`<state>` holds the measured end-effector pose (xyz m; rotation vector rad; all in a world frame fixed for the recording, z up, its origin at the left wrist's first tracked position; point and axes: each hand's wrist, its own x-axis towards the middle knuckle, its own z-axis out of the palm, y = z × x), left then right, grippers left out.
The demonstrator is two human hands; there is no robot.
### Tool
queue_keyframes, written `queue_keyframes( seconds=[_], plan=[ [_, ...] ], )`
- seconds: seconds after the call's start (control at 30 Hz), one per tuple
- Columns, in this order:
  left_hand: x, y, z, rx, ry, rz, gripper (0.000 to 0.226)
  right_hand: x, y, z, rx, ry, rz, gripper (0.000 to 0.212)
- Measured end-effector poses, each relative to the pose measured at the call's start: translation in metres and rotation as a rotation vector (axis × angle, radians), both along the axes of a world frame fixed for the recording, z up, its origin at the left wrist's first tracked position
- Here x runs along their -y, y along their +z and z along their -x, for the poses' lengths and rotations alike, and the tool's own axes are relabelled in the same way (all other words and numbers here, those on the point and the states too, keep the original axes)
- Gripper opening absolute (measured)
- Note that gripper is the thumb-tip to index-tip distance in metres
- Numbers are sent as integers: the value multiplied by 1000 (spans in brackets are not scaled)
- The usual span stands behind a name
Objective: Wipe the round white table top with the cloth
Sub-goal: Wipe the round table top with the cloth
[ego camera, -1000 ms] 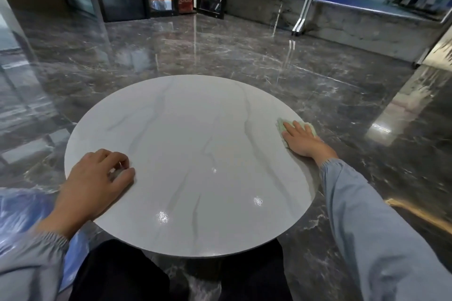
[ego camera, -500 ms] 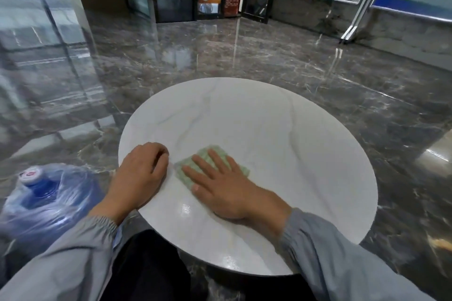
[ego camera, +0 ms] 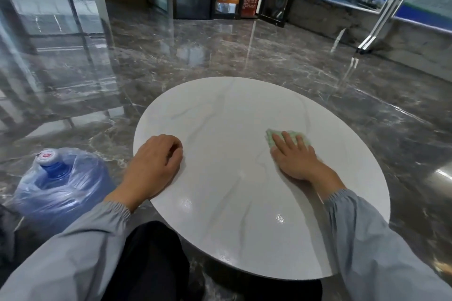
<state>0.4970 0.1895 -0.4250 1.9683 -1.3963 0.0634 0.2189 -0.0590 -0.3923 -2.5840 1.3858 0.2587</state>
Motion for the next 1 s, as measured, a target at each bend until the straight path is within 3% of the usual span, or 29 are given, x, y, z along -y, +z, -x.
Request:
queue_keyframes(
  seconds=[0.07, 0.2, 0.3, 0.4, 0.57, 0.73, 1.0],
  plan=[
    [0, 0, -1, -20, 2, 29, 16, -37, 2, -23, 39, 113, -31, 58],
    [0, -5, -3, -37, 10, 91, 21, -160, -1, -33, 107, 558, -28, 54],
    [0, -9, -3, -12, 20, 164, 24, -211, 0, -16, 74, 705, -65, 54],
    [0, -11, -3, -7, 82, 222, 27, -209, 7, -17, 23, 674, -113, 52],
    [0, -11, 2, -178, 280, 362, 28, -193, 9, -65, 37, 645, -112, 50],
    [0, -16, 3, -409, 420, 486, 35, -136, 1, -168, 66, 572, -69, 52],
    [-5, -9, 4, -851, 442, 504, 17, -60, 3, -334, 44, 448, -44, 55]
  ],
)
